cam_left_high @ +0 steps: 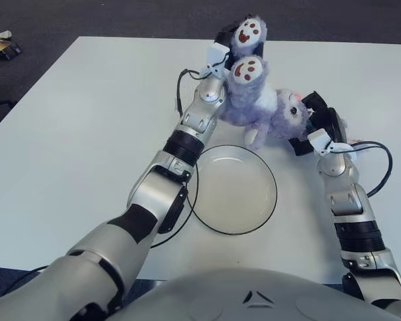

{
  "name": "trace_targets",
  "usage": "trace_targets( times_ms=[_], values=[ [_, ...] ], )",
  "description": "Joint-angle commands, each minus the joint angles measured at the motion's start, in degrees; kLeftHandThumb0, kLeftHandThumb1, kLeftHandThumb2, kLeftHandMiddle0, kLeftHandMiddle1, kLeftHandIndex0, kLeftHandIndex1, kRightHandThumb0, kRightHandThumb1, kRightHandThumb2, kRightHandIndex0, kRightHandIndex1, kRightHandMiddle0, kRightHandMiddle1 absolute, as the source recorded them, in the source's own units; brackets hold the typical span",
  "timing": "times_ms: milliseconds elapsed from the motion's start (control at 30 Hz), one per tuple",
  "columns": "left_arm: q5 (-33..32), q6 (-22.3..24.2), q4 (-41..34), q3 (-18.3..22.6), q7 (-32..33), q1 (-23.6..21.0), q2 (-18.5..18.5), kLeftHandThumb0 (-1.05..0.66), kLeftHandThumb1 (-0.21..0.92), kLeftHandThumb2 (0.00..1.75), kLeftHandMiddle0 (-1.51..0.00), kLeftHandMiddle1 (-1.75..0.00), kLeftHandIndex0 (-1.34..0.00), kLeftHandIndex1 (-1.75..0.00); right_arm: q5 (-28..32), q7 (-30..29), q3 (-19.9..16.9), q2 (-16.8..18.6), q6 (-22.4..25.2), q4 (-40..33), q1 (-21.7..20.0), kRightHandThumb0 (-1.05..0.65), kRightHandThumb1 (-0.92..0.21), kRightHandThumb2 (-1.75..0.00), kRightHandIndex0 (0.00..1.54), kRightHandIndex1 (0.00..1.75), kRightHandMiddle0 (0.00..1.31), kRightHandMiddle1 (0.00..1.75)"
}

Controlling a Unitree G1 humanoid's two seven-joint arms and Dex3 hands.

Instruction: Put the doll into the plate.

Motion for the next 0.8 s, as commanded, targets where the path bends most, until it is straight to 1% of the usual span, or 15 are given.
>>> trace_targets(
  times_ms=[0,100,267,467,533,767],
  values=[
    [-0.4,2.6,-2.0,0.8,-0.3,2.6,-5.4,0.53,0.16,1.5,-0.73,-1.75,-0.98,-1.75,-0.6,1.9,0.4,-0.5,1.2,-2.6,-1.9,0.0,0.05,-1.69,0.93,1.61,0.66,1.75],
    [-0.1,4.6,-3.4,1.2,-0.4,2.1,-4.7,0.53,0.16,1.5,-0.73,-1.75,-0.99,-1.75,-0.9,3.5,0.8,-0.7,2.7,-3.7,-3.1,0.0,0.05,-1.69,0.93,1.61,0.65,1.75],
    [-0.3,8.0,-6.2,2.1,-2.6,1.8,-2.3,0.53,0.17,1.5,-0.73,-1.75,-0.99,-1.75,-1.5,5.9,1.3,-1.4,4.6,-4.6,-5.1,0.0,0.04,-1.68,0.92,1.62,0.65,1.75],
    [0.2,12.2,-9.7,3.1,-4.3,2.0,-0.5,0.52,0.17,1.49,-0.73,-1.75,-0.98,-1.75,-1.8,8.7,1.5,-2.0,6.6,-6.6,-6.9,0.0,0.03,-1.68,0.91,1.64,0.64,1.75],
    [0.5,13.3,-10.7,3.4,-4.6,2.1,-0.3,0.52,0.17,1.49,-0.73,-1.75,-0.98,-1.75,-1.8,9.4,1.6,-2.3,6.9,-7.2,-7.2,0.0,0.02,-1.67,0.9,1.65,0.64,1.75],
    [1.2,17.6,-15.0,4.2,-6.0,3.5,0.8,0.52,0.17,1.49,-0.73,-1.75,-0.98,-1.75,-2.2,10.6,1.9,-3.8,4.8,-8.2,-7.8,0.0,-0.02,-1.65,0.83,1.73,0.61,1.75]
  ],
)
